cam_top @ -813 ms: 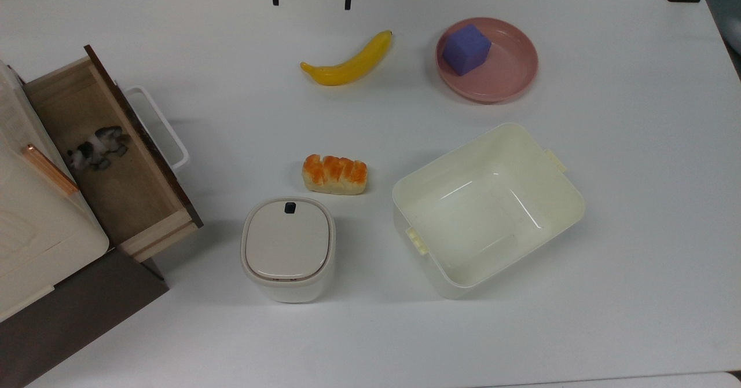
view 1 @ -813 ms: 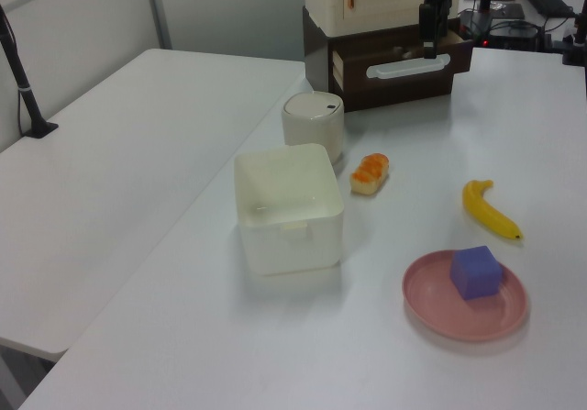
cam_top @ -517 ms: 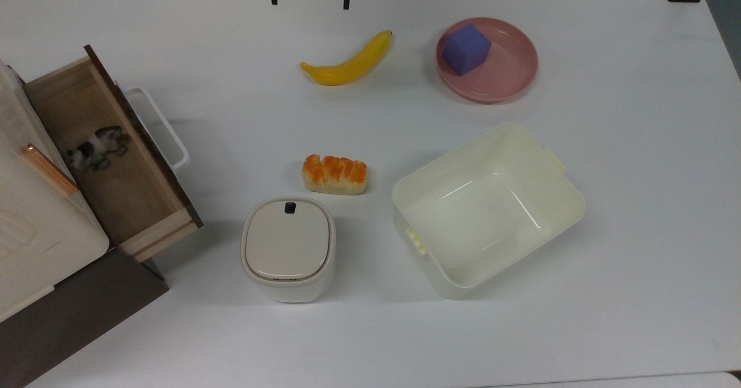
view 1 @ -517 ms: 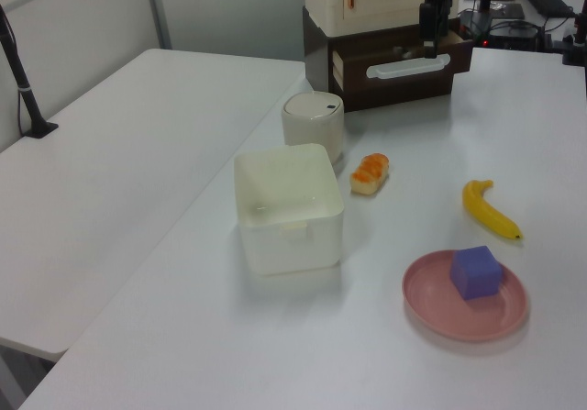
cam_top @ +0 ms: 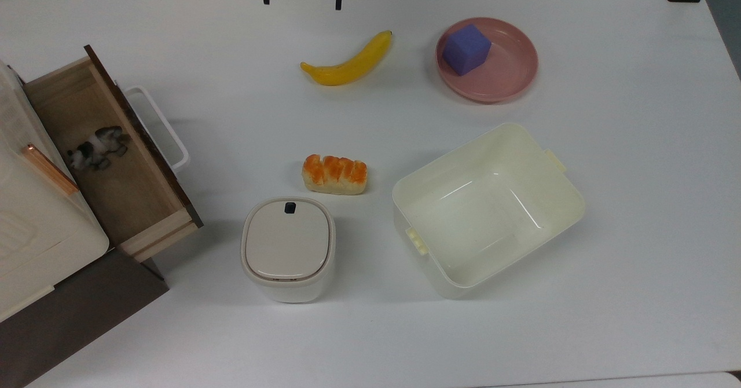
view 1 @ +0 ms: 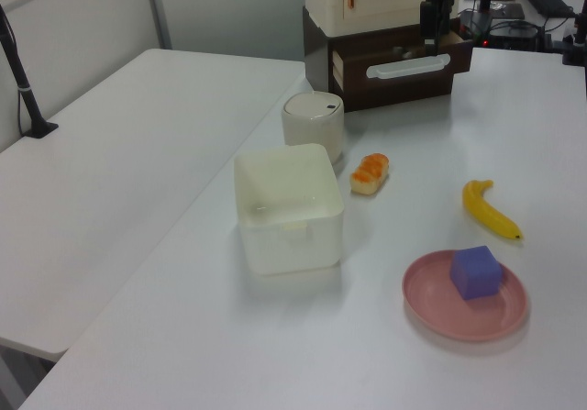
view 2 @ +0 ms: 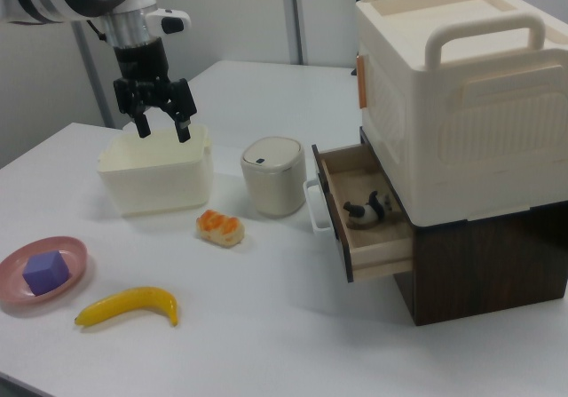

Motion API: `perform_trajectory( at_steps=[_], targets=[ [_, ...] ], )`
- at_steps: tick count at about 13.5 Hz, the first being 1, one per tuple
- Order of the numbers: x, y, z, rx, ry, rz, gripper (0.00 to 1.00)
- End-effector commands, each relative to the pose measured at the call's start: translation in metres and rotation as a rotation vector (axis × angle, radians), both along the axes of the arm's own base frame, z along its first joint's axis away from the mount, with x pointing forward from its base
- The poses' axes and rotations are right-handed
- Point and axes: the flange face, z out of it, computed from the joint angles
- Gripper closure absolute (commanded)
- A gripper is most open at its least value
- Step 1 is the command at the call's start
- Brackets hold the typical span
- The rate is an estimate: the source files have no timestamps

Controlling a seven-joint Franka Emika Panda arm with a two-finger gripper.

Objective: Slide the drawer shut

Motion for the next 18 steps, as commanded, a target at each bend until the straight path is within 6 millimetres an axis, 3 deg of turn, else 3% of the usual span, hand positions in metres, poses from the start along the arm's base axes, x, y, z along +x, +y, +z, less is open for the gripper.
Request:
perform_trajectory(
  at_steps=[1,5,6,7,9,15,18],
  targets=[
    [-0.011,0.000,0.002,0.023,0.021,-0.001,0.00],
    [-0.009,0.001,-0.001,0.028,0.023,0.029,0.00],
    [-0.009,0.002,-0.001,0.035,0.025,0.044,0.11],
    [-0.009,0.002,-0.001,0.053,0.027,0.097,0.45],
    [-0.009,0.003,0.001,0.066,0.028,0.128,1.00],
    [-0.008,0.000,-0.001,0.066,0.025,0.110,1.00],
    [0.001,-0.027,-0.015,0.063,0.021,-0.079,1.00]
  ],
)
